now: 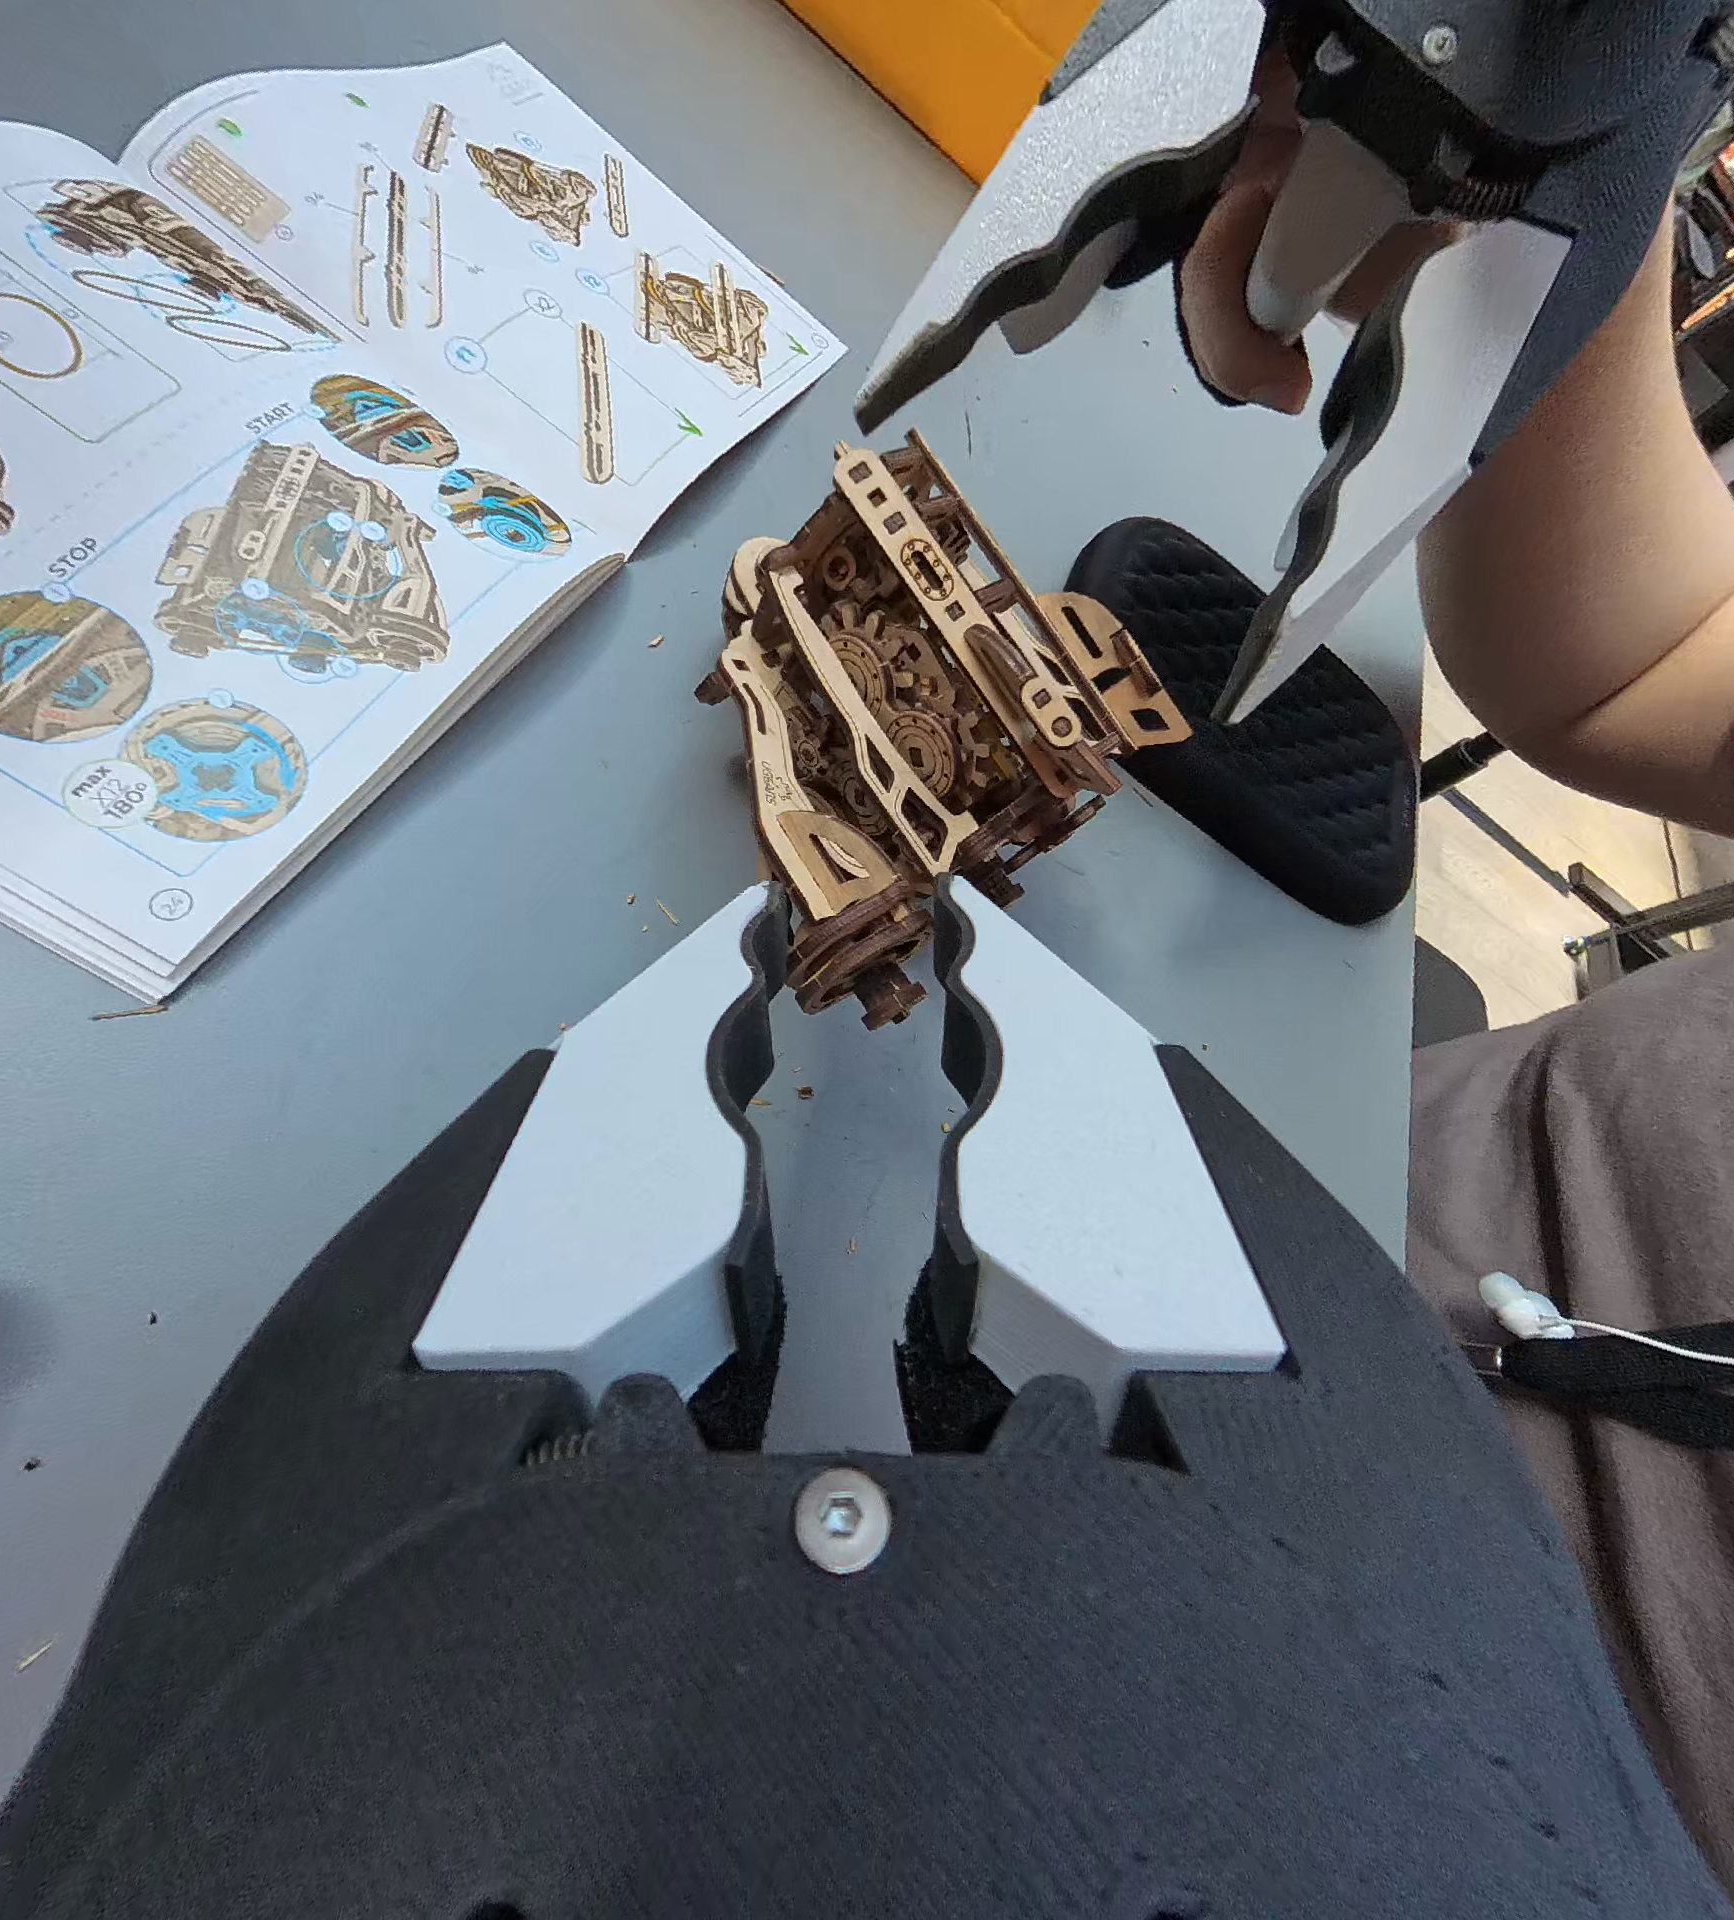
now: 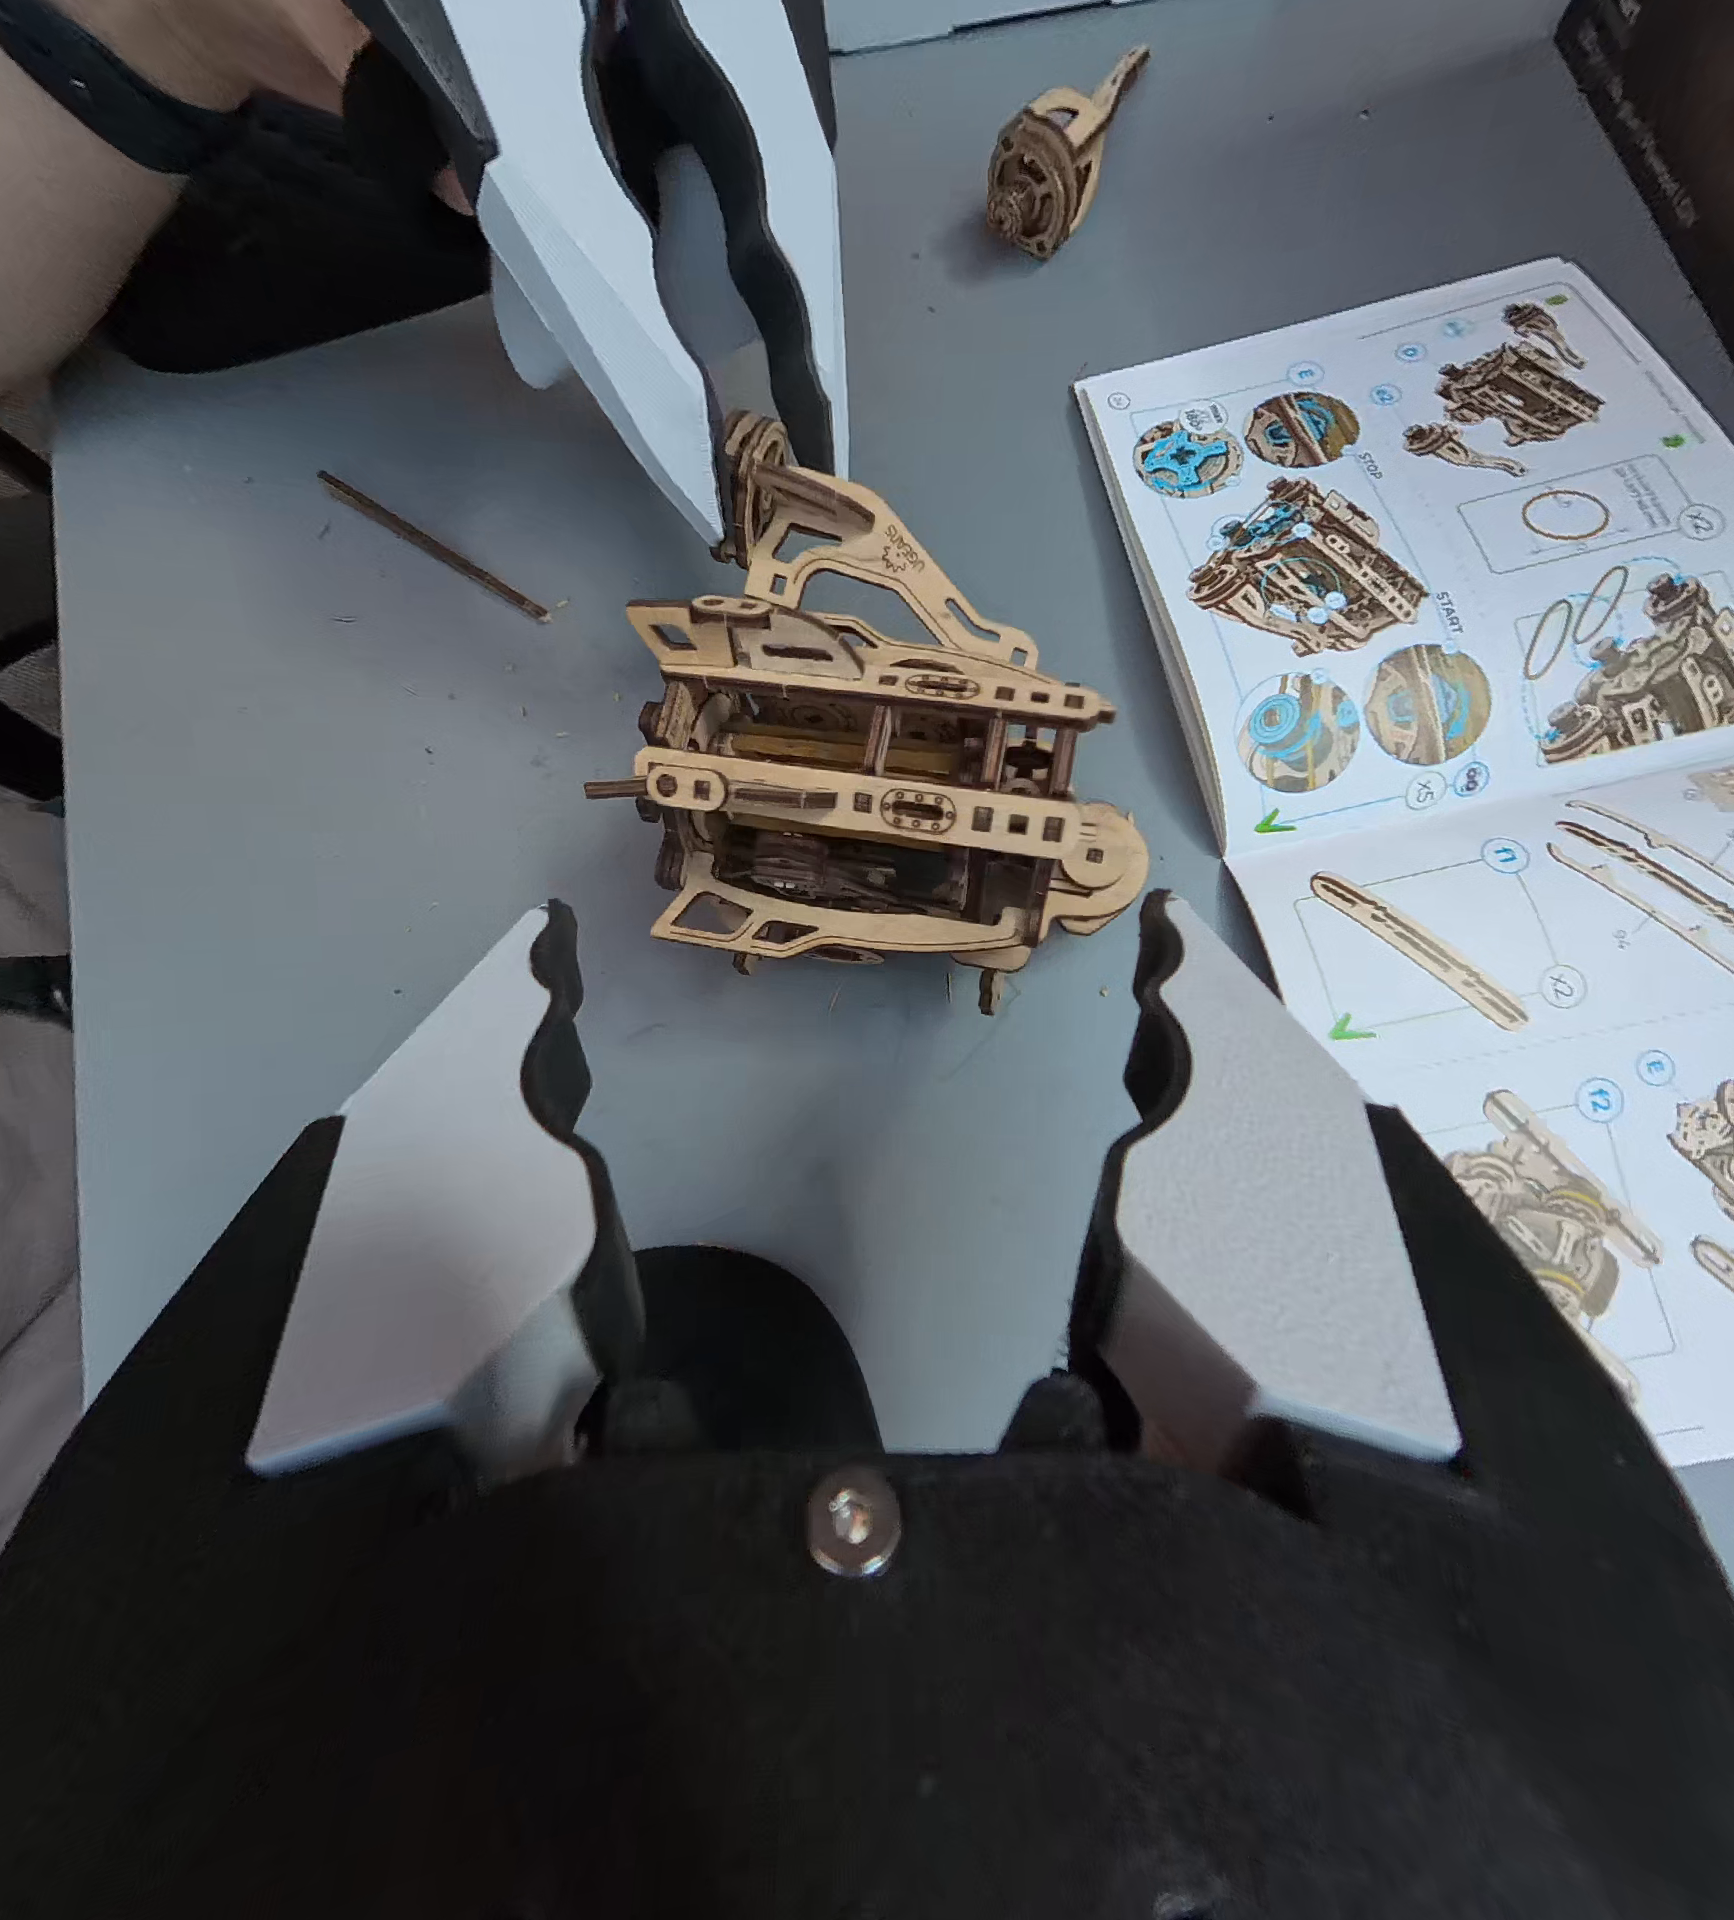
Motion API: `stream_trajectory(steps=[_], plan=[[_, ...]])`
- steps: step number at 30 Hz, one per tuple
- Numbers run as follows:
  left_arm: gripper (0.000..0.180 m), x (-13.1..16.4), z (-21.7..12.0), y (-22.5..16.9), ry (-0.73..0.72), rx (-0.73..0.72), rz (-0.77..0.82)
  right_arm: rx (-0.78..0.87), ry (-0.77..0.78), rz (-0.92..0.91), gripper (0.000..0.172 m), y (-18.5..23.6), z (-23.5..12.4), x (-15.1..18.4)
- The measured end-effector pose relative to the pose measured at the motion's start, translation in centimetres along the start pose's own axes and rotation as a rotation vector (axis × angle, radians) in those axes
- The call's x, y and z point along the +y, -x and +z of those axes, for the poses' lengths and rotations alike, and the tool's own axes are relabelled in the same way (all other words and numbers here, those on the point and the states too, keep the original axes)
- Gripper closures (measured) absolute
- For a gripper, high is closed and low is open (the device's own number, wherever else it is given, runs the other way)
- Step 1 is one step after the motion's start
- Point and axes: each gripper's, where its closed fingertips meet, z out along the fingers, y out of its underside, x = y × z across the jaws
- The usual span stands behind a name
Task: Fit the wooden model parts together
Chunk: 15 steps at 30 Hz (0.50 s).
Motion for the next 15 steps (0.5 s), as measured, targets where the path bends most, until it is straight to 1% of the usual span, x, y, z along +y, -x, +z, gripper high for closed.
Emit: stream_trajectory(steps=[1, 4, 6, 8, 11, 13, 15], plan=[[0.154, 0.0, 0.0, 0.0, 0.001, 0.020, -0.001, -0.043, -0.017, -0.008, 0.065, -0.2, -0.5, -0.5], [0.154, -0.1, 0.1, 0.3, 0.012, 0.051, -0.007, -0.148, -0.072, -0.058, 0.067, -1.3, -1.8, -2.5], [0.154, -0.2, 0.2, 0.7, 0.024, 0.058, -0.007, -0.236, -0.119, -0.120, 0.080, -1.8, -2.2, -4.2], [0.155, -0.3, 0.2, 0.6, 0.025, 0.090, -0.022, -0.312, -0.145, -0.144, 0.093, -2.8, -2.0, -5.9], [0.154, -0.4, 0.4, 0.6, 0.024, 0.133, -0.058, -0.435, -0.154, -0.144, 0.120, -4.1, -1.0, -7.6], [0.154, -0.3, 0.6, 0.6, 0.030, 0.142, -0.059, -0.554, -0.162, -0.136, 0.135, -4.2, -0.1, -8.2], [0.155, -0.2, 0.8, 0.6, 0.027, 0.143, -0.054, -0.647, -0.131, -0.169, 0.141, -4.3, 1.2, -7.7]])
